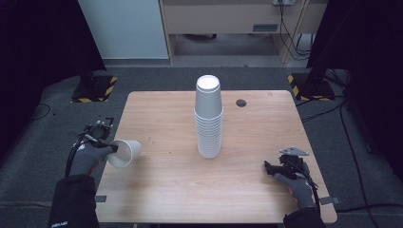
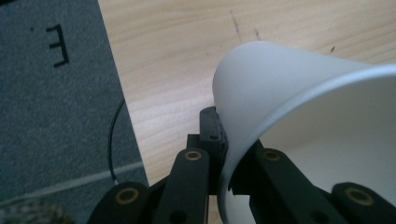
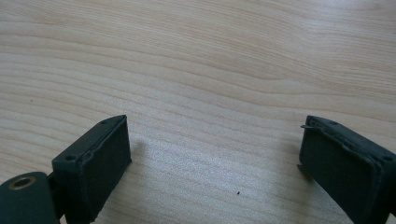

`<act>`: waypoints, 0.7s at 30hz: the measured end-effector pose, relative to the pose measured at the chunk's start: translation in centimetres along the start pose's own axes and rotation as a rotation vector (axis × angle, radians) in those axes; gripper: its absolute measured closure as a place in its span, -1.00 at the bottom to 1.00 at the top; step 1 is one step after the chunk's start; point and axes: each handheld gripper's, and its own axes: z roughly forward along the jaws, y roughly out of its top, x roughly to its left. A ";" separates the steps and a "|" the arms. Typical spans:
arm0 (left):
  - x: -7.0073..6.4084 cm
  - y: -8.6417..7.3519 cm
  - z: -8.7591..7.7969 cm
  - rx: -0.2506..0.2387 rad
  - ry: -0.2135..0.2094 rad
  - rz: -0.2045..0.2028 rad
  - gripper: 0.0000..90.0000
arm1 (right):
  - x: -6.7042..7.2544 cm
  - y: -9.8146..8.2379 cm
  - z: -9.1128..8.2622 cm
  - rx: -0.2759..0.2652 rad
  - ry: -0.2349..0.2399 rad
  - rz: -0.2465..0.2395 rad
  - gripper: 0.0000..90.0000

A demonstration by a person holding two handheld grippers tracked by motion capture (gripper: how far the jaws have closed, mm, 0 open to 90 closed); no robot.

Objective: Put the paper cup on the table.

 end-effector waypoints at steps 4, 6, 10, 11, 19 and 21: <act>0.1 0.0 0.4 0.067 -0.010 0.007 0.92 | 0.0 0.0 0.0 0.000 0.000 0.000 -0.80; 0.0 0.0 0.6 0.103 -0.021 0.003 0.92 | 0.0 0.0 0.0 0.000 0.000 0.000 -0.80; -0.3 0.3 1.0 0.175 -0.032 0.021 0.92 | 0.0 0.0 0.0 0.000 0.000 -0.001 -0.80; -0.4 0.3 1.0 0.186 -0.032 0.027 0.92 | 0.0 0.0 0.0 0.000 0.000 0.000 -0.80; -1.2 0.8 2.1 0.264 -0.050 0.042 0.92 | 0.0 0.0 0.0 0.000 0.000 -0.002 -0.80; -1.4 0.9 2.3 0.281 -0.058 0.039 0.91 | 0.0 0.0 0.0 0.000 0.000 0.000 -0.80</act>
